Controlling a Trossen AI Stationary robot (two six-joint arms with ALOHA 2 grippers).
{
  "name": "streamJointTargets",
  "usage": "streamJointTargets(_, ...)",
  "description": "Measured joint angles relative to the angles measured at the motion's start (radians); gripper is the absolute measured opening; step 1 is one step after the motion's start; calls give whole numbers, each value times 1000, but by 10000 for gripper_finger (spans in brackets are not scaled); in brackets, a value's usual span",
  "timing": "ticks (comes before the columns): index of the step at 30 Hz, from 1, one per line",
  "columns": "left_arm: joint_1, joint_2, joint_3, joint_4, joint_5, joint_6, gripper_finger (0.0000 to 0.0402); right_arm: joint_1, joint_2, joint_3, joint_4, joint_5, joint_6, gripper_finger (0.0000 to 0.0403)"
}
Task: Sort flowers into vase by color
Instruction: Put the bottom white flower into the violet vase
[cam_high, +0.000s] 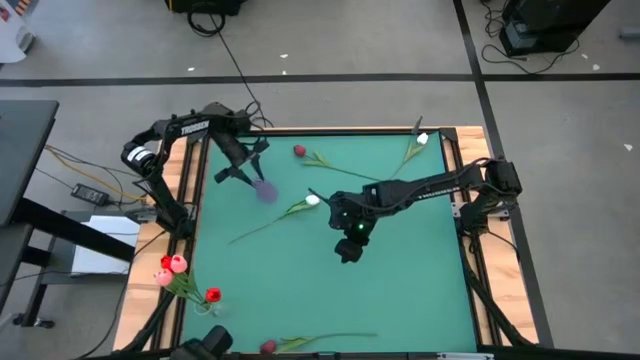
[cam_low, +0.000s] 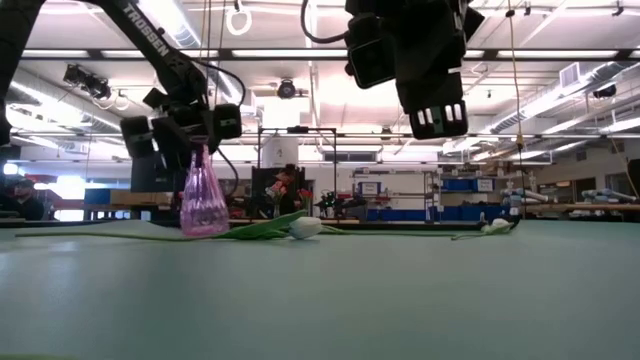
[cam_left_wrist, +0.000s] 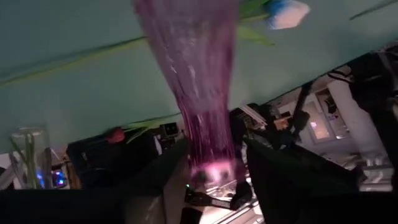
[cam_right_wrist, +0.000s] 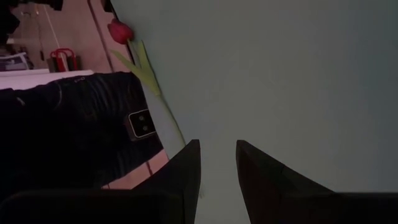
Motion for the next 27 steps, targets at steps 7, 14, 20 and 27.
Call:
streamJointTargets(7,8,0,75,9,19,-28,231,-25,0,0,0,-12,-6,112)
streamJointTargets(14,23,0,168,-23,17,63,254,-37,0,0,1,-17,-19,112)
streamJointTargets(20,37,0,224,-91,-69,213,254,-54,0,0,2,-45,-28,112)
streamJointTargets(27,29,0,274,-93,-192,582,254,-69,0,0,5,-32,-109,112)
